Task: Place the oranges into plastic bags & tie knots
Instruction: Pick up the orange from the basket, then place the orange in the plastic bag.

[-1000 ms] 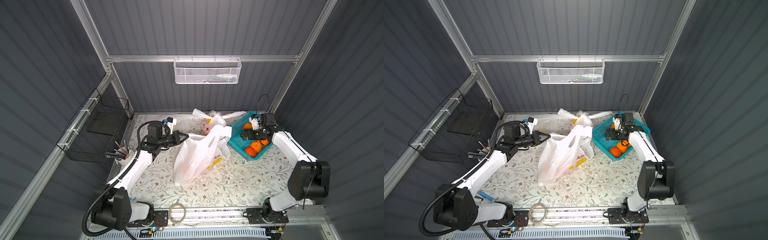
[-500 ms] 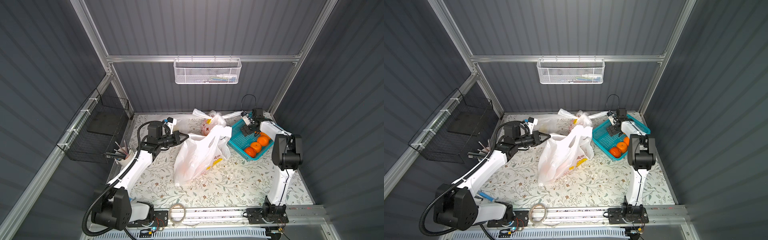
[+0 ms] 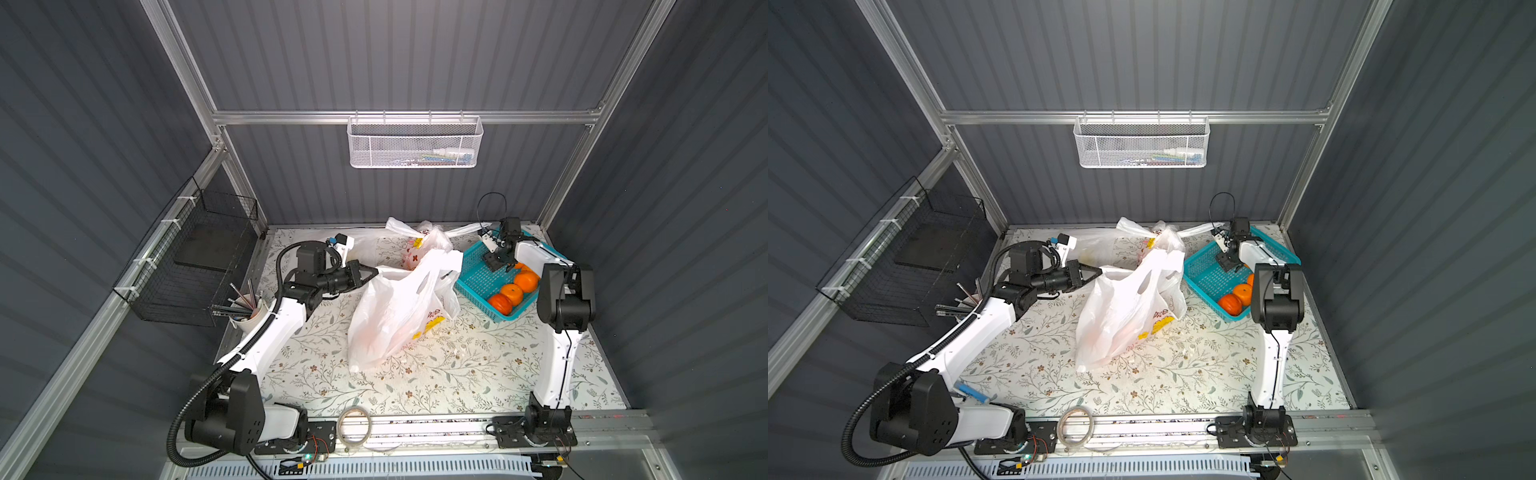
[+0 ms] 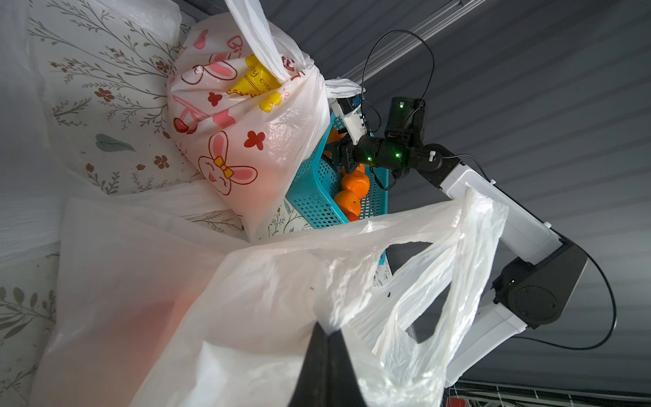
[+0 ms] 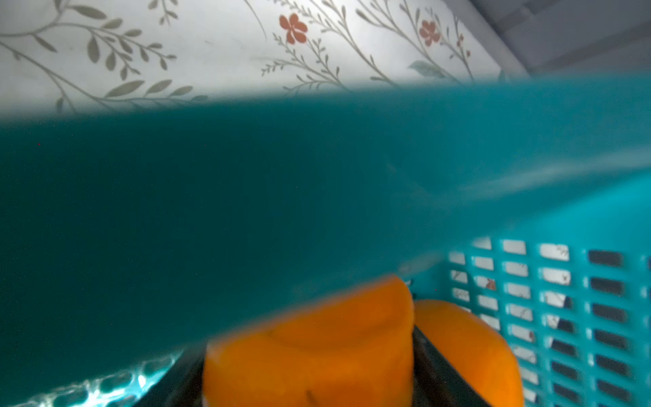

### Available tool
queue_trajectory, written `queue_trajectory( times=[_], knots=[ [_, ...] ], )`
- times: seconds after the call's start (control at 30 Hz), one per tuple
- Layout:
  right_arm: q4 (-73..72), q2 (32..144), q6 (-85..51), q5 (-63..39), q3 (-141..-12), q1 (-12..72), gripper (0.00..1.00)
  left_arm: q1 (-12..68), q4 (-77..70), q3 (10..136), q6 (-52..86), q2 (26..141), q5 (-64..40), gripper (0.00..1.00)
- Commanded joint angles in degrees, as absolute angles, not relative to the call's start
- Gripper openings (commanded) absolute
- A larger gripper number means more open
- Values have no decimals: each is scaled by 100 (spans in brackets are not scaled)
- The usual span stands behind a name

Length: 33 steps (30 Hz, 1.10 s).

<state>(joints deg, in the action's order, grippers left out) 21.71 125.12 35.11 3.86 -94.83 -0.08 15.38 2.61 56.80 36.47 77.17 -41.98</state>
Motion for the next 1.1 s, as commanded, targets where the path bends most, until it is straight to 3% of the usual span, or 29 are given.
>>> queue_trajectory(
  times=[0.0, 0.37, 0.7, 0.87, 1.07],
  knots=[
    [2258, 12020, 3388, 328, -9216, 0, 66, 1494, 358, 5863, 3599, 7726, -4258, 0],
    [1645, 9081, 1774, -611, -7085, 0, 66, 1494, 321, 5781, 3545, 7685, -4262, 0],
    [1767, 6151, -1474, -3994, -5202, 49, 67, 1494, 369, 5827, 3350, 7738, -4638, 0],
    [1338, 5579, -2752, -4739, -4517, 576, 70, 1494, 319, 5814, 3265, 7796, -4885, 0],
    [61, 5801, -3768, -4300, -4105, 1234, 70, 1494, 282, 5770, 3140, 7683, -5133, 0]
  ],
)
